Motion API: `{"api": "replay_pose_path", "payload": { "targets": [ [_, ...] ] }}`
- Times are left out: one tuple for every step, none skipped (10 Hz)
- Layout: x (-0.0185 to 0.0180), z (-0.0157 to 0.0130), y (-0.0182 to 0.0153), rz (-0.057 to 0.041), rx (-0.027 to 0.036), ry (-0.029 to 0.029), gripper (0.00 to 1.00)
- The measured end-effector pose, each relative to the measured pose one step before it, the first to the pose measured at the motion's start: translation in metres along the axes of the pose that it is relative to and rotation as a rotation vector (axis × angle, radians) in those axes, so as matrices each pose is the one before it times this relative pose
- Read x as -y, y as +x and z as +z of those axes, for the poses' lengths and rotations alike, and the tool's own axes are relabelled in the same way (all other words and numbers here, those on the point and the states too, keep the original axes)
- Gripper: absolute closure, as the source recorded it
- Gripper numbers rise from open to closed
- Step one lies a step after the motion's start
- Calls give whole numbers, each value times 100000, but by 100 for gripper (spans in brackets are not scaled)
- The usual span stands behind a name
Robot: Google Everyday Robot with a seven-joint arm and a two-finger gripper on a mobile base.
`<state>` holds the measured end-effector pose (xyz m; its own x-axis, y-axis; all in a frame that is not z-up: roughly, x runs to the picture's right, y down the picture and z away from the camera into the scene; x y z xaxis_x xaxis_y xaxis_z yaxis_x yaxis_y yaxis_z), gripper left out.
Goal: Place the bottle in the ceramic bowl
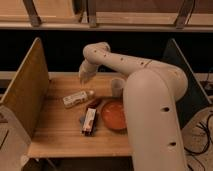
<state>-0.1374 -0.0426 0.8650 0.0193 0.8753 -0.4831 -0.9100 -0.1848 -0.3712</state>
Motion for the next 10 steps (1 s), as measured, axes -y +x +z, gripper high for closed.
{"api": "replay_pose_path", "payload": {
  "targets": [
    [-578, 1795, 718, 7875, -1038, -5267, 72],
    [-397, 1988, 810, 6344, -1162, -3875, 72],
    [49, 1939, 626, 5783, -293, -2432, 72],
    [976, 1542, 300, 3702, 431, 590, 72],
    [367, 330, -13, 961, 269, 346, 72],
    [5, -46, -45, -22, 102, 24, 72],
    [19, 12, 12, -14, -36, 44, 73],
    [14, -28, -18, -4, 6, 26, 78],
    [-5, -19, -19, -6, 34, -14, 79],
    [3, 15, 10, -1, -26, 9, 78]
  ]
}}
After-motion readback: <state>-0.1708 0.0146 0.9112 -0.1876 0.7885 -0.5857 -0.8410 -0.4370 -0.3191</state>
